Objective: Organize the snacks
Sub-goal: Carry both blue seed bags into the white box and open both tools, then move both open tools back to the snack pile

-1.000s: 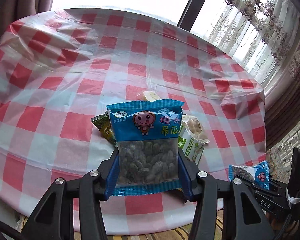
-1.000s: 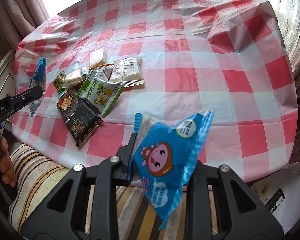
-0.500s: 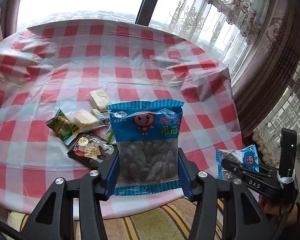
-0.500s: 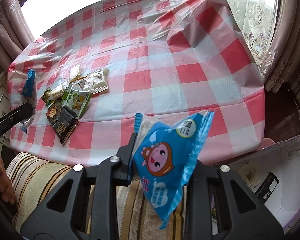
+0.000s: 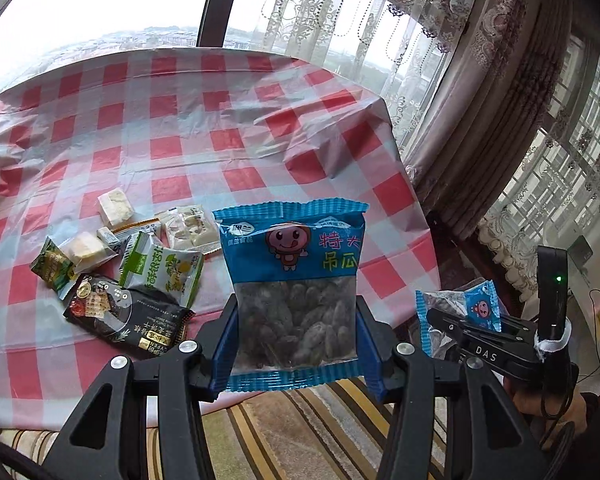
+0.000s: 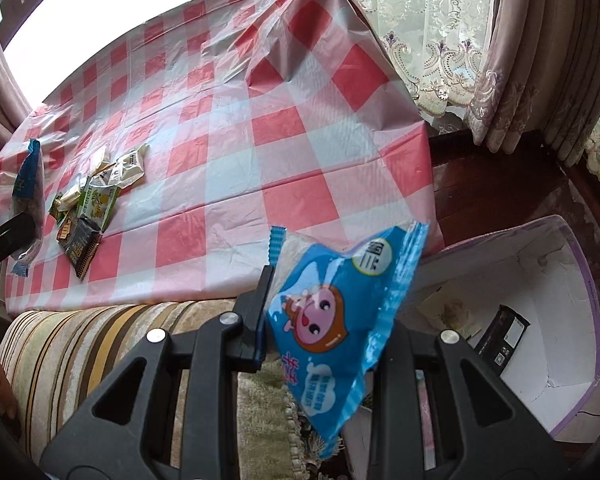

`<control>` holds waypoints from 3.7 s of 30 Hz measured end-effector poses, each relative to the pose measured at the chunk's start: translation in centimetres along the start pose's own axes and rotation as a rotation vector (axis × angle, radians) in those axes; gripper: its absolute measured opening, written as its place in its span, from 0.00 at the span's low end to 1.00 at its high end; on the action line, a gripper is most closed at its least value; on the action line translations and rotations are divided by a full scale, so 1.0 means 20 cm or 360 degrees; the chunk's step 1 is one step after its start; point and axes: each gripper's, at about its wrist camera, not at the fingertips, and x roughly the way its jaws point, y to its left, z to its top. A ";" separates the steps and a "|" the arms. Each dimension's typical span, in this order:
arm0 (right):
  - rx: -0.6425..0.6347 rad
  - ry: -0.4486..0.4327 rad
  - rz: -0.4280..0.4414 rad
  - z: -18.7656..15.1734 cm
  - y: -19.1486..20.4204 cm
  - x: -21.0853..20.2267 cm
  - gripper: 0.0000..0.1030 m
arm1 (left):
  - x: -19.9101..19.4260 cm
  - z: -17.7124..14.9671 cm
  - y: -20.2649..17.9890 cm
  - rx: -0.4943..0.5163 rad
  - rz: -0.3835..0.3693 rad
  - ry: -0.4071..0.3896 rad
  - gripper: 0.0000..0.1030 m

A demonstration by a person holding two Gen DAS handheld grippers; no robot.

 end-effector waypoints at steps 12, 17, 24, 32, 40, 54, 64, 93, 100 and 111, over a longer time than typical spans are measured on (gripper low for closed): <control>0.0129 -0.0016 -0.0037 -0.10 -0.24 -0.06 0.30 | 0.12 -0.03 -0.25 0.0033 -0.0256 0.0142 0.51; 0.0186 -0.0016 -0.0046 -0.15 -0.33 -0.06 0.30 | 0.17 -0.04 -0.34 0.0057 -0.0295 0.0194 0.51; 0.0263 -0.0022 -0.0079 -0.20 -0.47 -0.08 0.30 | 0.26 -0.06 -0.46 0.0067 -0.0368 0.0293 0.51; 0.0362 -0.0018 -0.0140 -0.24 -0.61 -0.10 0.30 | 0.38 -0.10 -0.63 0.0102 -0.0444 0.0418 0.51; 0.0414 -0.0019 -0.0181 -0.24 -0.69 -0.12 0.33 | 0.44 -0.11 -0.76 0.0157 -0.0499 0.0464 0.52; 0.0409 -0.0035 -0.0201 -0.20 -0.68 -0.15 0.50 | 0.54 -0.10 -0.76 0.0066 -0.0501 0.0525 0.57; 0.0353 -0.0033 -0.0194 -0.17 -0.59 -0.19 0.55 | 0.47 -0.08 -0.66 -0.0025 -0.0475 0.0444 0.58; -0.0197 0.0072 0.0036 -0.04 0.32 -0.06 0.67 | 0.10 0.07 0.00 -0.0083 0.0129 -0.0062 0.67; -0.0327 0.0110 0.0043 -0.02 0.47 0.00 0.68 | 0.02 0.05 0.38 -0.0338 0.0176 -0.0093 0.67; -0.0482 0.0150 0.0091 0.06 0.66 0.11 0.68 | -0.04 -0.03 0.97 -0.0773 0.0290 -0.0092 0.67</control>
